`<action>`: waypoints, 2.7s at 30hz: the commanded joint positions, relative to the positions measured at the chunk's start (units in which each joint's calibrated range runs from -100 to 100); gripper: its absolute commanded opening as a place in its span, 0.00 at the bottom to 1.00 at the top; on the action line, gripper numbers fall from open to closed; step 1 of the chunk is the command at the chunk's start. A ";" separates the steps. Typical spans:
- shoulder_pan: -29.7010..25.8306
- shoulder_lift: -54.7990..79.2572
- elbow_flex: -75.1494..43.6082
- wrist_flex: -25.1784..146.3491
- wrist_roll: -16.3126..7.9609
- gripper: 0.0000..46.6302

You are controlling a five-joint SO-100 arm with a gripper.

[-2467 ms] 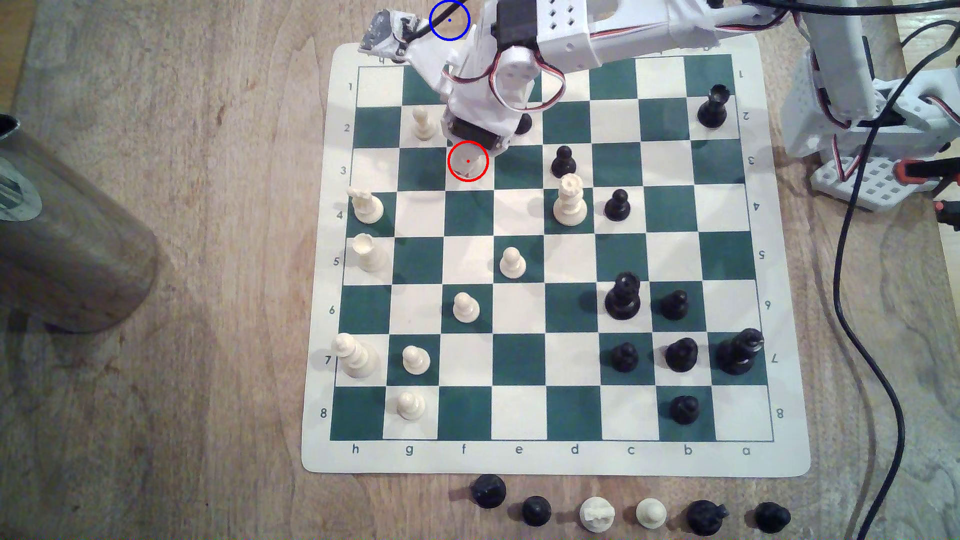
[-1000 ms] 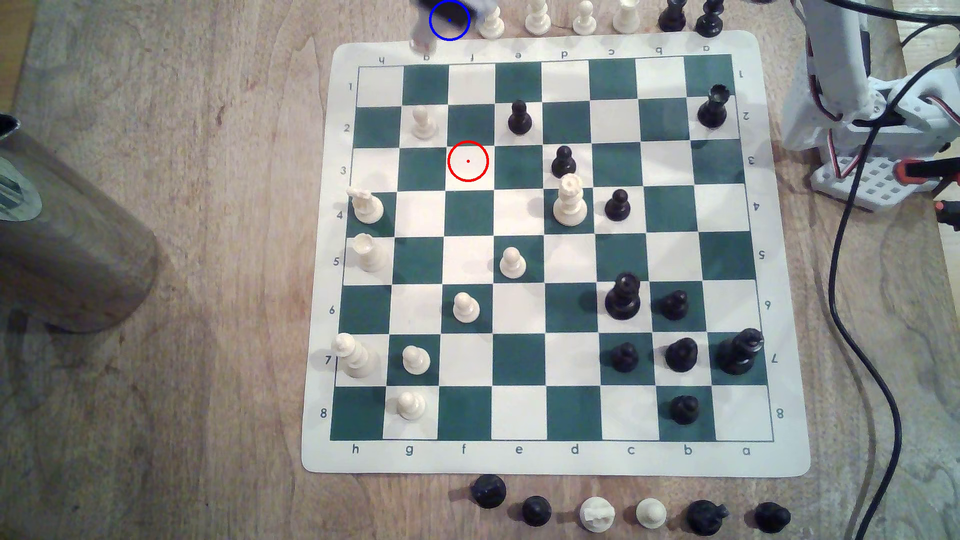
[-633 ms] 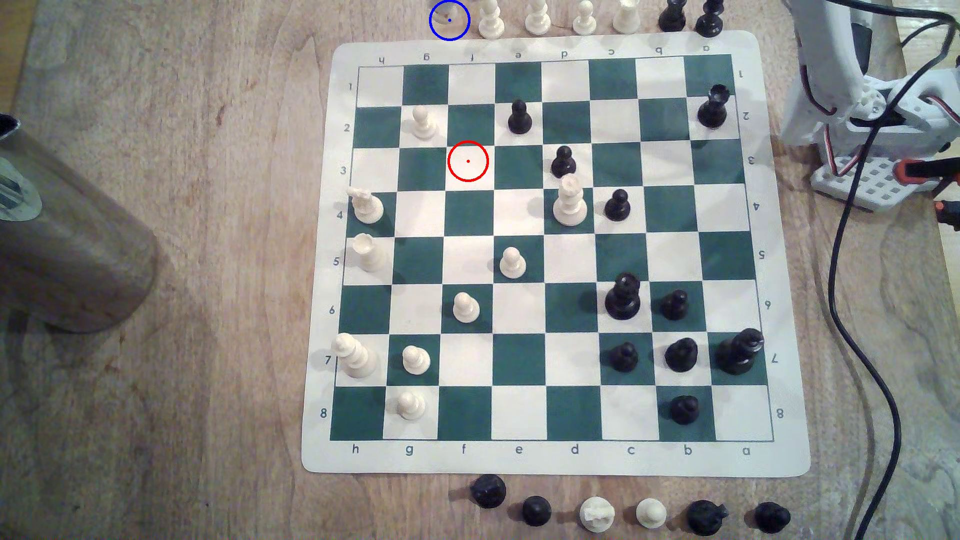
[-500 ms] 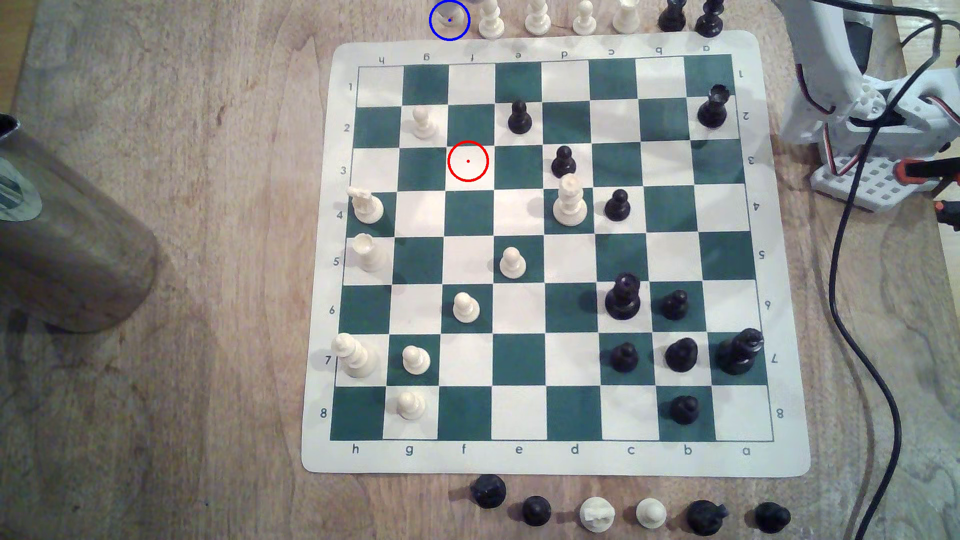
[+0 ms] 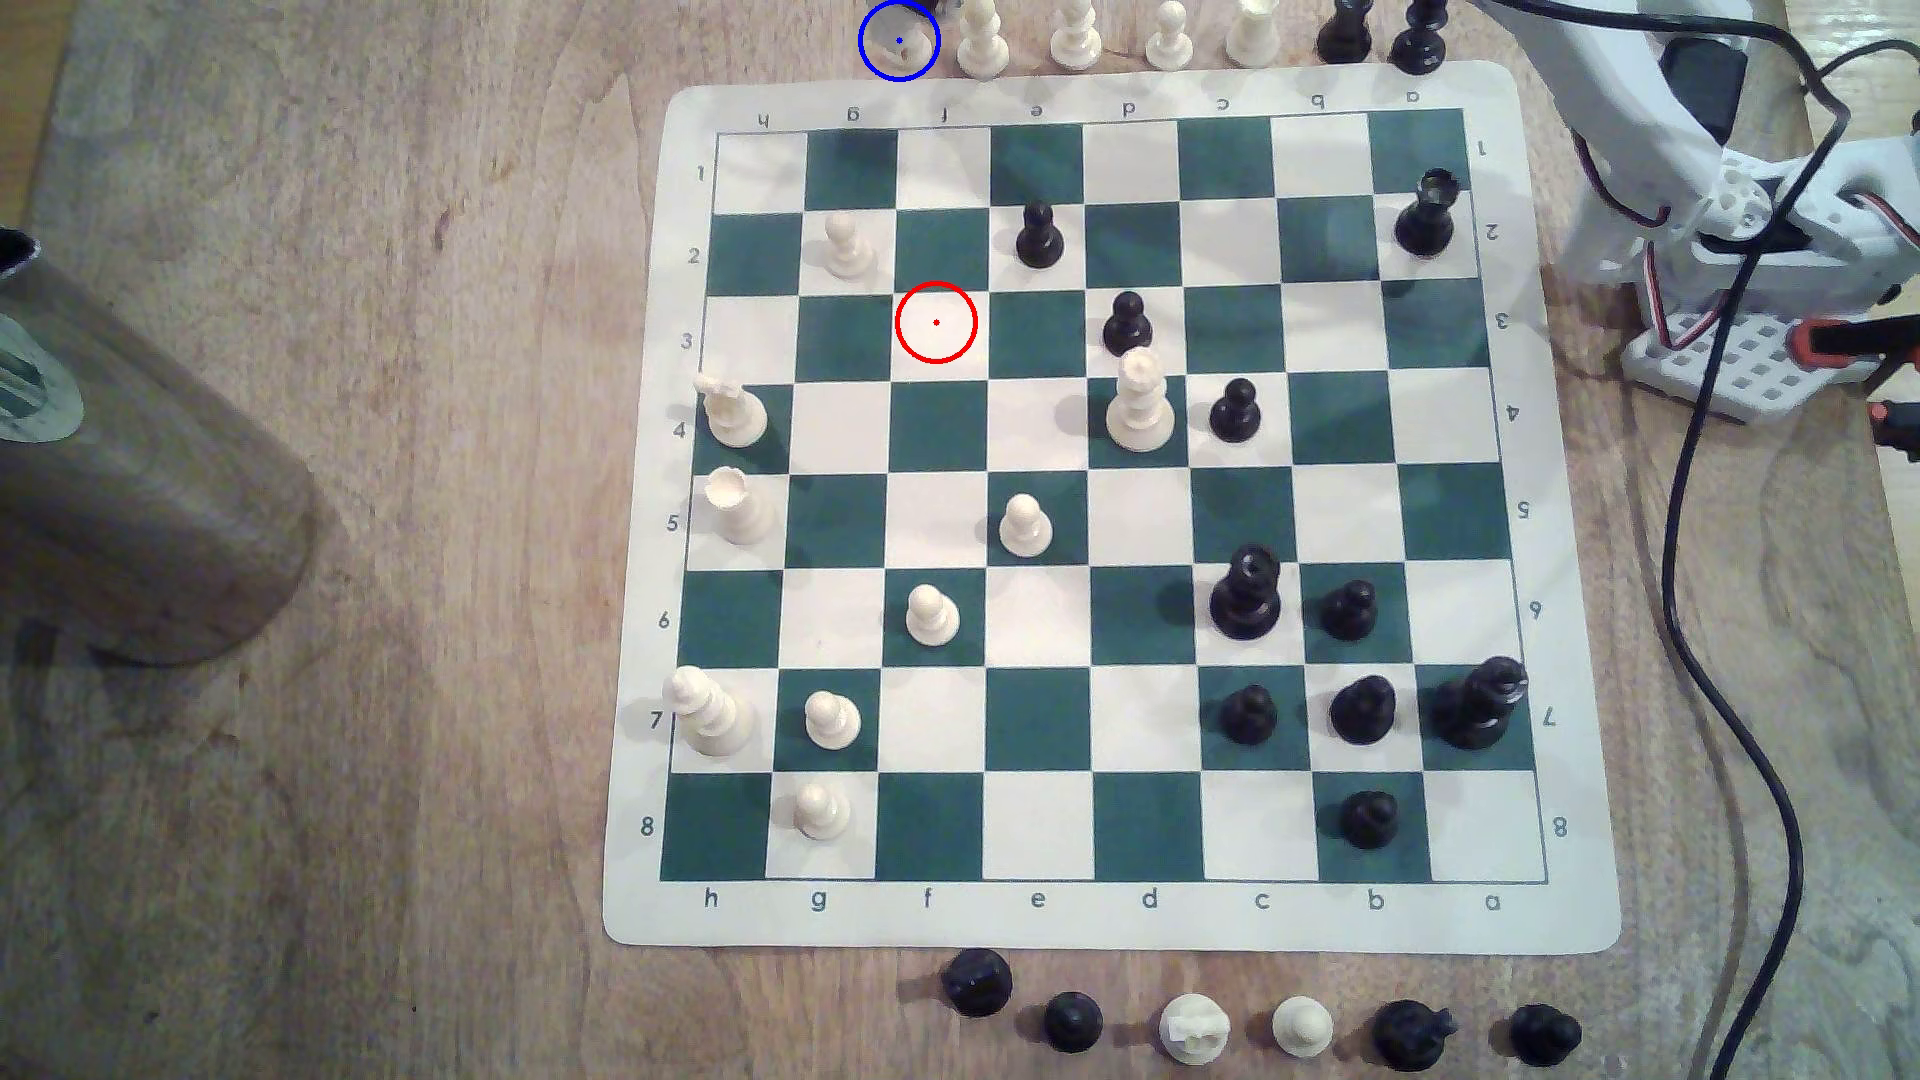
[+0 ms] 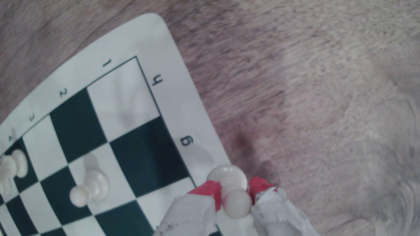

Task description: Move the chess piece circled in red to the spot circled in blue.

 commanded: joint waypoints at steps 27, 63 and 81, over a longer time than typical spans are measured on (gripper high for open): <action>2.21 3.81 -8.00 -4.90 1.86 0.02; 1.82 -11.64 1.88 -2.45 1.27 0.52; -2.01 -60.12 56.37 -7.61 1.07 0.50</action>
